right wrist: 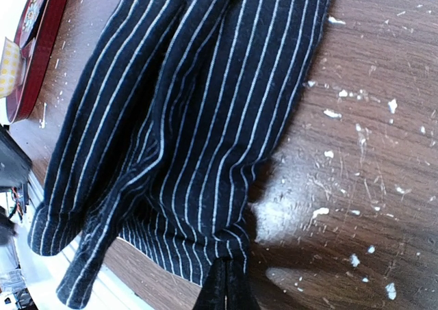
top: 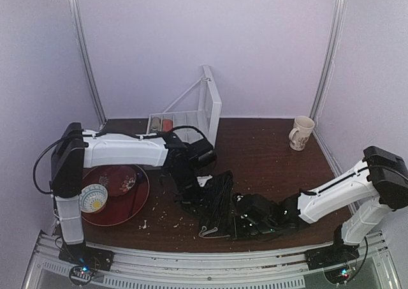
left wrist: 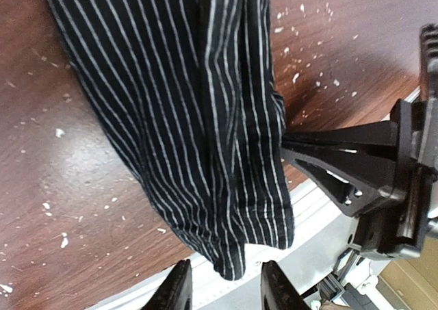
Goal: Roll the underwear
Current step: Smooth out the underwear at the center of the board.
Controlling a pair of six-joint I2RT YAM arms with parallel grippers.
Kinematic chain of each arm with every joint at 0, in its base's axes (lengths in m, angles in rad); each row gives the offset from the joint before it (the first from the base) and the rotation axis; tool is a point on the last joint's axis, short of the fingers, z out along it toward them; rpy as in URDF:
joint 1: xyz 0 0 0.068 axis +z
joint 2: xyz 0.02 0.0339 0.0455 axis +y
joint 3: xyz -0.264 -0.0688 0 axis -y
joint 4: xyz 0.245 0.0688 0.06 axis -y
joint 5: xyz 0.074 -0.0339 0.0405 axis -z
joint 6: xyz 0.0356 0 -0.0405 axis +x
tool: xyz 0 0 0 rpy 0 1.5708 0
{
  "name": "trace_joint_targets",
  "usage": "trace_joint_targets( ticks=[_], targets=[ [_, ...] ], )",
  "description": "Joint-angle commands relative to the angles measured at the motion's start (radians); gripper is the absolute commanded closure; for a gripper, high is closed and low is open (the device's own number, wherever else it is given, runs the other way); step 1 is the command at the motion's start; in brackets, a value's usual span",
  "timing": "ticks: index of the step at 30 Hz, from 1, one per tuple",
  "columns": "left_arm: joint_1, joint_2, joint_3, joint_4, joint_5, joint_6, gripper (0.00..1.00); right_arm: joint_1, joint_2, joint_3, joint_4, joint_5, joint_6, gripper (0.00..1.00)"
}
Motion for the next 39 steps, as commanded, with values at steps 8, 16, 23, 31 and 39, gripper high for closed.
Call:
trace_joint_targets(
  ticks=[8, 16, 23, 31, 39],
  targets=[
    [-0.022, 0.052, 0.026, -0.01, 0.029, 0.009, 0.57, 0.007, 0.041, 0.006, -0.071, -0.008, -0.012, 1.0],
    [-0.023, 0.068, 0.028, 0.02, 0.066, -0.008, 0.83, 0.007, 0.039, -0.001, -0.067, -0.005, -0.01, 1.0],
    [-0.023, 0.065, 0.042, 0.055, 0.095, -0.051, 1.0, 0.007, 0.042, -0.007, -0.062, -0.004, -0.006, 1.0],
    [-0.023, 0.088, 0.061, 0.146, 0.169, -0.117, 1.0, 0.007, 0.047, -0.011, -0.05, -0.006, -0.003, 1.0],
    [-0.023, 0.13, 0.066, 0.165, 0.184, -0.138, 1.0, 0.007, 0.046, -0.02, -0.041, -0.008, 0.0, 1.0]
  ],
)
